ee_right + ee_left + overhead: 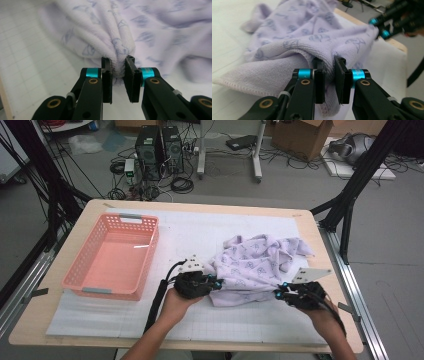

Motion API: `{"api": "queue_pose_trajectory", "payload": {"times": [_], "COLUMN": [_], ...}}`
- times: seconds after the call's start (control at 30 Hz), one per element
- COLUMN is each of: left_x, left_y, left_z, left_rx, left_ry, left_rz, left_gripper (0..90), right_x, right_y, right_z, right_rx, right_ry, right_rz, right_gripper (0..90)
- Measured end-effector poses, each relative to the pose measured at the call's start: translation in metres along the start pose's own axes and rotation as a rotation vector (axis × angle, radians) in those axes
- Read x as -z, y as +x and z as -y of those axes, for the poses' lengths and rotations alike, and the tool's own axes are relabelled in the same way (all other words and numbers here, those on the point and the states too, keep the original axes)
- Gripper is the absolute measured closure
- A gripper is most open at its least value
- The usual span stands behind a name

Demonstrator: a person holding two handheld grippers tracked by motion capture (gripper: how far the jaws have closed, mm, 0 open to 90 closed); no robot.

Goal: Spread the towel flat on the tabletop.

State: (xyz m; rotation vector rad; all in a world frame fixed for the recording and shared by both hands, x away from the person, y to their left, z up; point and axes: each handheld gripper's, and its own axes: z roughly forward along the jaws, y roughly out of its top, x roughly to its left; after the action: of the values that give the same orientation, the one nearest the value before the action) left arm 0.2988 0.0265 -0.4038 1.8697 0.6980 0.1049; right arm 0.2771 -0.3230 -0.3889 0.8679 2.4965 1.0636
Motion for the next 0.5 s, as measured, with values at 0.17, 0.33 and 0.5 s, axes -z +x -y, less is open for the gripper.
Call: {"api": "queue_pose_trajectory", "payload": {"times": [0.17, 0.33, 0.5], "left_x": [-0.006, 0.003, -0.002], "left_y": [0.005, 0.034, 0.057], "left_z": [0.001, 0.001, 0.008], "left_rx": [-0.017, 0.014, 0.029], "left_ry": [0.008, -0.003, 0.044], "left_rz": [-0.074, -0.236, -0.335], "left_gripper": [79.5, 79.6, 80.0], "right_x": [-0.004, -0.058, -0.104], "right_y": [-0.021, -0.029, -0.032], "right_z": [-0.024, -0.061, -0.078], "right_rx": [-0.023, 0.011, -0.015], "right_ry": [0.035, 0.081, 0.048], "right_rz": [0.059, 0.207, 0.292], "right_gripper": [77.2, 73.9, 78.0]}}
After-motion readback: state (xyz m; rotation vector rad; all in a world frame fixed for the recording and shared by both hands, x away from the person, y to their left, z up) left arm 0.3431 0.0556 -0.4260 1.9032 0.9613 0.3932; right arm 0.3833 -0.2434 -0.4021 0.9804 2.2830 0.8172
